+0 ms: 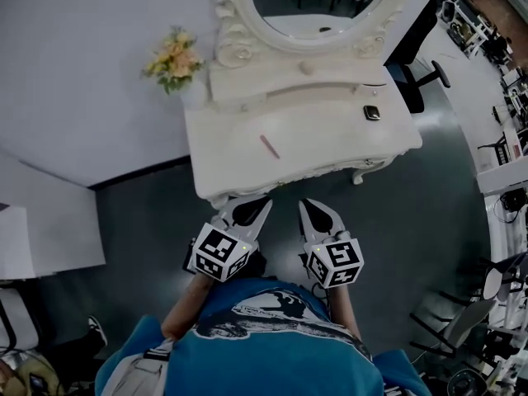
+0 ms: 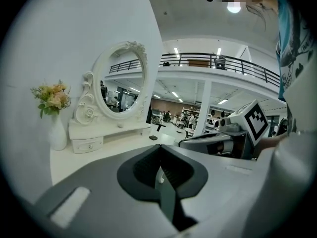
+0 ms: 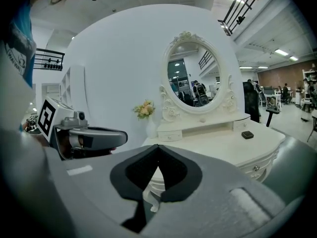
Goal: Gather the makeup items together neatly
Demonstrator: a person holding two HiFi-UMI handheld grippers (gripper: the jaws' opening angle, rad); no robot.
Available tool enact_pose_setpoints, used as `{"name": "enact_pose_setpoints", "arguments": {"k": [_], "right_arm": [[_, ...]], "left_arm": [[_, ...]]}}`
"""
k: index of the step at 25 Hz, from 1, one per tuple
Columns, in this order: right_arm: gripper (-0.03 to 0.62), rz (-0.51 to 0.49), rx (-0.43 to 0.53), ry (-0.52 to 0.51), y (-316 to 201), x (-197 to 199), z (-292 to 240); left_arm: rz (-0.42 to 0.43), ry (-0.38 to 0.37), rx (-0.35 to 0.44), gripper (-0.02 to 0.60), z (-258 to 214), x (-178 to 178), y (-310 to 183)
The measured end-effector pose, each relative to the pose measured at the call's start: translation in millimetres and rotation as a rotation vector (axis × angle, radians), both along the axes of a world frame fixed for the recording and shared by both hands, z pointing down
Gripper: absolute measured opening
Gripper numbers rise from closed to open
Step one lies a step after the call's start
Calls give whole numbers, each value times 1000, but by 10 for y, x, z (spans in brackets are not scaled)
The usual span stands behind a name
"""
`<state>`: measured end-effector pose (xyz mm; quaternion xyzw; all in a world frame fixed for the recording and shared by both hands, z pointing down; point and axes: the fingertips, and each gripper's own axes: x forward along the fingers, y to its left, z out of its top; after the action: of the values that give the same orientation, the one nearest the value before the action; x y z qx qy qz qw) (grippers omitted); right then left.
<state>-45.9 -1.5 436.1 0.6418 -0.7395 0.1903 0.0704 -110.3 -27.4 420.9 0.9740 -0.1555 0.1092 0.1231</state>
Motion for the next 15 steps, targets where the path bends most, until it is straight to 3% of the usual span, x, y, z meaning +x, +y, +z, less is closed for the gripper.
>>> {"name": "enact_pose_setpoints", "arguments": {"k": [8, 15], "right_arm": [[3, 33, -19, 42, -187, 38, 37], [3, 12, -49, 69, -375, 75, 118]], "left_arm": [[38, -14, -19, 11, 150, 19, -217], [-6, 6, -26, 11, 145, -54, -379]]}}
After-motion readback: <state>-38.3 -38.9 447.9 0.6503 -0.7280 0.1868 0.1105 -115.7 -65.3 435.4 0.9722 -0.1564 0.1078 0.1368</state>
